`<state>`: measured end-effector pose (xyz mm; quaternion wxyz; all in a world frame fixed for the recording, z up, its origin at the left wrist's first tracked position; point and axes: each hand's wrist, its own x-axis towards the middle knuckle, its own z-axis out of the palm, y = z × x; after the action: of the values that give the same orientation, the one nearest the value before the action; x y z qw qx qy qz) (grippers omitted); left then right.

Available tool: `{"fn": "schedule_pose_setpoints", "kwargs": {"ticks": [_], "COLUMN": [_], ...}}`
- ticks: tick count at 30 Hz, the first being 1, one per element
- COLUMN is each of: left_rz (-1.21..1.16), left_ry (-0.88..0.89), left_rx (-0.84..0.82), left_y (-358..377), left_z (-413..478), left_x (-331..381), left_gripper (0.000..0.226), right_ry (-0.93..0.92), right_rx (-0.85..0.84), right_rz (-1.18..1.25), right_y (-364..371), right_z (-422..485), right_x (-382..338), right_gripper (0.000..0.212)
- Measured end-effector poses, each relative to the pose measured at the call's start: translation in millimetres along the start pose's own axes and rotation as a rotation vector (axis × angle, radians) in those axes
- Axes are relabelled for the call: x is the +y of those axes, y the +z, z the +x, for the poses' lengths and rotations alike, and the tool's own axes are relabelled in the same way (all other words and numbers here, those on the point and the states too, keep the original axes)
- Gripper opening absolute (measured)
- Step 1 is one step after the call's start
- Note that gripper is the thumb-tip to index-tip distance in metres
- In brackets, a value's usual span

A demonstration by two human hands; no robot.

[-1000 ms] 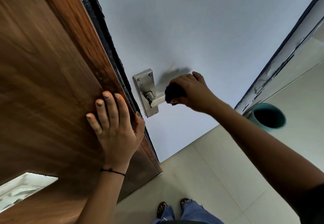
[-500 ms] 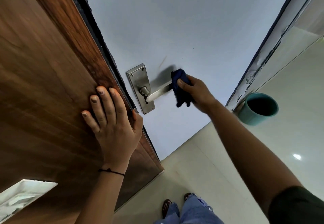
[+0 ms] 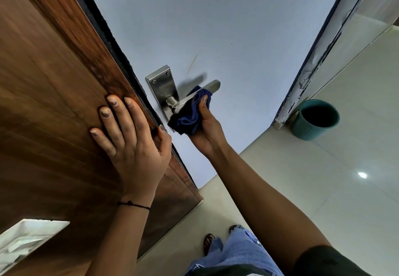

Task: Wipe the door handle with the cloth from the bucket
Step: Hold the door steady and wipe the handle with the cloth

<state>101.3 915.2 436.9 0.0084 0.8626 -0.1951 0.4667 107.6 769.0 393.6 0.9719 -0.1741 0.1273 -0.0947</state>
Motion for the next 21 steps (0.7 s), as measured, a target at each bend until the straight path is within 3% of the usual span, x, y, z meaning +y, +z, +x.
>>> {"fn": "schedule_pose_setpoints", "kwargs": {"ticks": [7,11,15,21], "left_rz": [0.021,0.037,0.049,0.05], "left_ry": [-0.018,-0.015,-0.021,-0.034], "left_rx": [-0.019,-0.029,-0.034,-0.063], "left_y": [-1.1,-1.7,-2.6,-5.2], "left_z": [1.8,2.8,4.2,4.5], "left_x": [0.7,1.9,3.1,3.8], "left_gripper": [0.084,0.075,0.074,0.073], "right_ry": [0.037,0.05,0.043,-0.016], "right_rx": [-0.049,-0.004,0.032,0.095], "right_rz": [-0.071,-0.108,-0.192,-0.312], "right_y": [-3.1,-4.3,-5.0,-9.9], "right_z": [-4.2,-7.1,-11.9,-11.9], "right_x": [13.5,18.0,19.4,26.6], "right_gripper": [0.042,0.021,0.02,0.033]}}
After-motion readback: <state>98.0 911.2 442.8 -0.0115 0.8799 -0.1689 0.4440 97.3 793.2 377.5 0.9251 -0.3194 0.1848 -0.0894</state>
